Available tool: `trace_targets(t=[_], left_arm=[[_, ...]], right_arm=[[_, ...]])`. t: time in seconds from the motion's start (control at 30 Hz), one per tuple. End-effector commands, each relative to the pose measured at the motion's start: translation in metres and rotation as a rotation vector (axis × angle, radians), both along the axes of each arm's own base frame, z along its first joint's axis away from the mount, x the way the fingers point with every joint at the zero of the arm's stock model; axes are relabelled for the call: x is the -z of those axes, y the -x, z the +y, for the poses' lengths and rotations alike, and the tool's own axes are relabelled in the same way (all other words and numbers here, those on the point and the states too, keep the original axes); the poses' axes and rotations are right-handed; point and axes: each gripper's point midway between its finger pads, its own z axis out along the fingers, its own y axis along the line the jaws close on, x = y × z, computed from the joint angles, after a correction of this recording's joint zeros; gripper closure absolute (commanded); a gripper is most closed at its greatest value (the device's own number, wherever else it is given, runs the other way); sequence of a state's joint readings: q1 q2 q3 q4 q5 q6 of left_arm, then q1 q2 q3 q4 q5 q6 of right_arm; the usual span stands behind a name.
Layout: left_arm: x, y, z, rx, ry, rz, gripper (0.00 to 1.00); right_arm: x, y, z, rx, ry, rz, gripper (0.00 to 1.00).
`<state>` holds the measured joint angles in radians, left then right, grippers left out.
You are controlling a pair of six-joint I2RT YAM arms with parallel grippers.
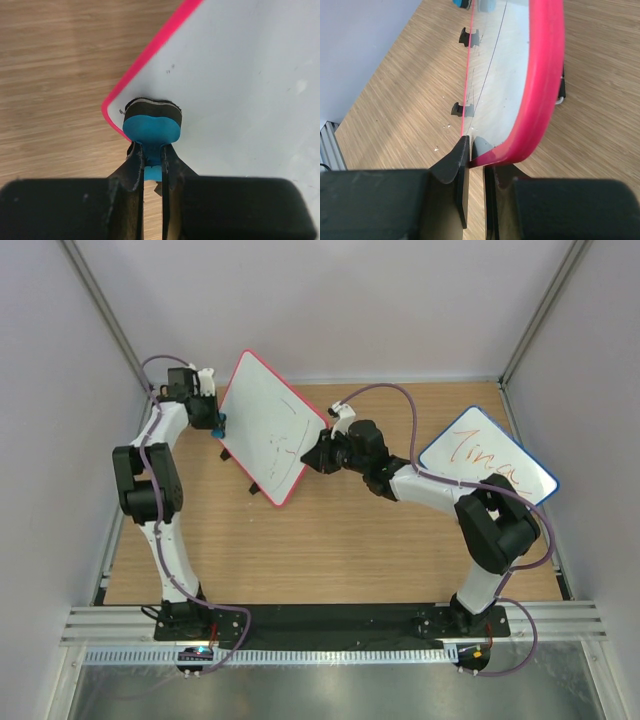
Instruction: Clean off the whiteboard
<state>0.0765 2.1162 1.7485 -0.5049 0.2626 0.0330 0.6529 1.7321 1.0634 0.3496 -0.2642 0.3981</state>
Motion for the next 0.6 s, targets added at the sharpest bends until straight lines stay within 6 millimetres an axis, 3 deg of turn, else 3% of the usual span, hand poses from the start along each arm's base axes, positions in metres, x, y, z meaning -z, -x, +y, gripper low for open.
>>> trace_targets(t=[0.0,0.13,0.27,0.4,0.43,0.57], left_arm=[[0.011,0.006,-0.019,0.056,0.069,0.0,1.0],[0.017,0.007,-0.035,0.085,0.118,-0.012,1.0],[0.031,0.02,-0.051,0.121,0.135,0.018,1.0],[0.033,0.033,-0.071,0.154,0.185,0.024,1.0],[0.03,0.037,-0.091,0.194,0.187,0.02,1.0],[0.029,0.054,-0.116,0.25,0.229,0.045,1.0]], right_arm=[[0.033,0.016,-0.007,-0.061,0.143,0.013,0.99],[0.034,0.016,-0.005,-0.062,0.137,0.02,0.99],[0.029,0.015,-0.005,-0.059,0.139,0.009,0.99],[0.03,0.015,-0.004,-0.067,0.139,0.011,0.99],[0.03,0.014,-0.003,-0.065,0.138,0.014,0.99],[0.029,0.013,-0.003,-0.067,0.134,0.011,0.99]])
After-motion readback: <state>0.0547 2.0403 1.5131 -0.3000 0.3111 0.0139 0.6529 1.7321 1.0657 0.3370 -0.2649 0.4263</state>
